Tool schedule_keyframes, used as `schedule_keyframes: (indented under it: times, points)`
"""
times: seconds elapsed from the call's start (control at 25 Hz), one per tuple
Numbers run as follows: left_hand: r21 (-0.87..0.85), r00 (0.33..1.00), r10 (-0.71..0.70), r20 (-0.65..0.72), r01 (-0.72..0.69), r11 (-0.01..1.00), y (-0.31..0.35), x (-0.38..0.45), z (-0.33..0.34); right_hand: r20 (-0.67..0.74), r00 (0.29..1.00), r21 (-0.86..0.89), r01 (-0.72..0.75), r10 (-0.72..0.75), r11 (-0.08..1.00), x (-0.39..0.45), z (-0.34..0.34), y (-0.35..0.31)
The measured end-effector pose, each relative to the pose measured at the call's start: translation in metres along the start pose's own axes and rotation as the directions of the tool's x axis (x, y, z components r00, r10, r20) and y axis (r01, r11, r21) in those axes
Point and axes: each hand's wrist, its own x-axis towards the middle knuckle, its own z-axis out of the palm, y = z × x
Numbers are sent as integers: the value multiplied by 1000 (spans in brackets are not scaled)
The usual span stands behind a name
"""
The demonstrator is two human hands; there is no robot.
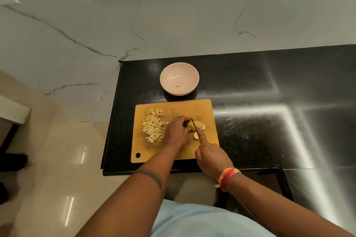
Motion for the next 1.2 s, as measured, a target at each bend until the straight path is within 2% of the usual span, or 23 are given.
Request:
schedule_keyframes:
  times: [0.2,0.36,0.44,0.6,0.76,0.88,1.0,1.2]
  points:
    - [22,996,84,28,-84,996,-10,6,-5,-28,999,37,-26,27,999,-5,11,-4]
    - [19,977,192,87,-194,981,-29,12,-13,-89,988,151,-111,125,982,-4,36,-35]
    - [27,968,216,132,-221,975,-32,13,-17,-117,978,146,-156,173,977,-5,45,-47]
    - [6,972,199,121,-201,980,-33,14,-12,-107,975,87,-186,195,979,-1,38,-39]
    - [6,989,142,43,-142,990,-29,8,-3,-101,988,26,-116,118,993,5,23,-18]
    - [16,993,106,54,-107,994,-24,7,-3,-103,993,1,-55,55,998,8,13,-8]
    - [73,991,103,82,-109,991,-24,13,-8,-72,997,26,-3,5,1000,11,20,-18]
    - [93,988,125,90,-134,987,-22,11,-11,-73,995,98,-61,68,993,5,38,-23]
